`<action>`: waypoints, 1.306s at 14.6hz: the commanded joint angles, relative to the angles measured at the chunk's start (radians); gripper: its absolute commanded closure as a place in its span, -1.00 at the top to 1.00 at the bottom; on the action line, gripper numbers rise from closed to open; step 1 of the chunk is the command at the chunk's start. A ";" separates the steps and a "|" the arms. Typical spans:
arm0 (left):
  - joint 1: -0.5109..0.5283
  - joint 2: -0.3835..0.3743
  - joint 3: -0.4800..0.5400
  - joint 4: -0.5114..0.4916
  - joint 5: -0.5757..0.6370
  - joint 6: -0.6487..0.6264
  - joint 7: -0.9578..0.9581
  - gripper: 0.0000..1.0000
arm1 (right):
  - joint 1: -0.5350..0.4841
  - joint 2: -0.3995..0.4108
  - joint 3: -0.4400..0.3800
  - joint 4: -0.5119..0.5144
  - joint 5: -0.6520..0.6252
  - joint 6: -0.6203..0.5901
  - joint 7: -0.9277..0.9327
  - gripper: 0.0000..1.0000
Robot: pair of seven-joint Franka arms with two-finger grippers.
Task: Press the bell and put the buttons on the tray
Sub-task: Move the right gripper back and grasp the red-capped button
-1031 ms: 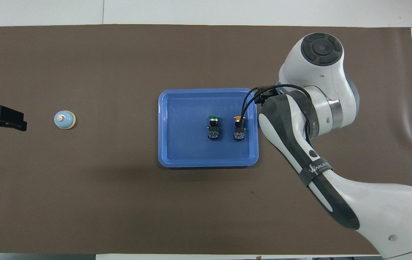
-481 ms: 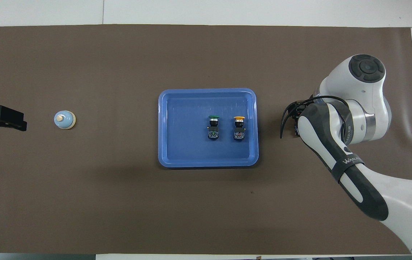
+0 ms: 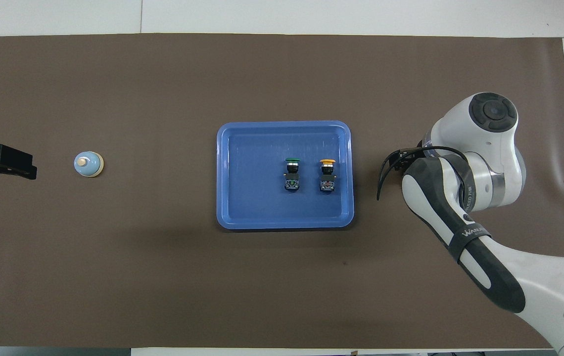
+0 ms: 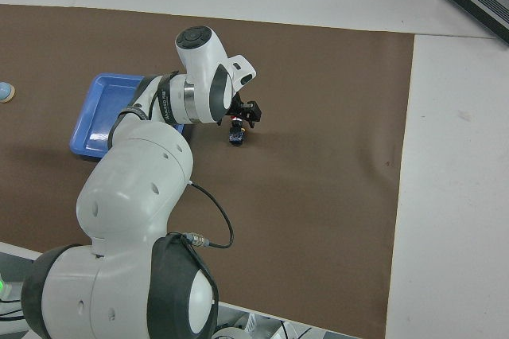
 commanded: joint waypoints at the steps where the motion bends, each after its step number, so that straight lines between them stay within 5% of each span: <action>1: -0.003 -0.005 0.007 0.010 -0.007 -0.022 0.005 1.00 | -0.007 -0.035 0.007 -0.068 0.005 0.052 0.011 1.00; 6: -0.003 -0.005 0.007 0.010 -0.007 -0.024 0.004 1.00 | 0.002 -0.035 0.010 -0.093 0.007 0.057 0.032 0.99; 8: -0.003 -0.007 0.007 0.010 -0.007 -0.022 0.004 1.00 | 0.000 -0.036 0.010 -0.096 0.008 0.057 0.032 0.82; 9: -0.003 -0.005 0.007 0.010 -0.007 -0.022 0.004 1.00 | 0.002 -0.036 0.012 -0.096 0.010 0.057 0.037 0.51; 11: -0.003 -0.007 0.007 0.010 -0.007 -0.022 0.004 1.00 | 0.012 -0.036 0.013 -0.096 0.011 0.058 0.066 -0.78; 12: -0.003 -0.007 0.007 0.010 -0.007 -0.022 0.004 1.00 | 0.016 -0.036 0.013 -0.088 0.011 0.057 0.070 -1.00; 19: -0.003 -0.007 0.007 0.010 -0.007 -0.022 0.004 1.00 | 0.172 0.017 0.016 0.249 0.052 -0.153 0.180 -1.00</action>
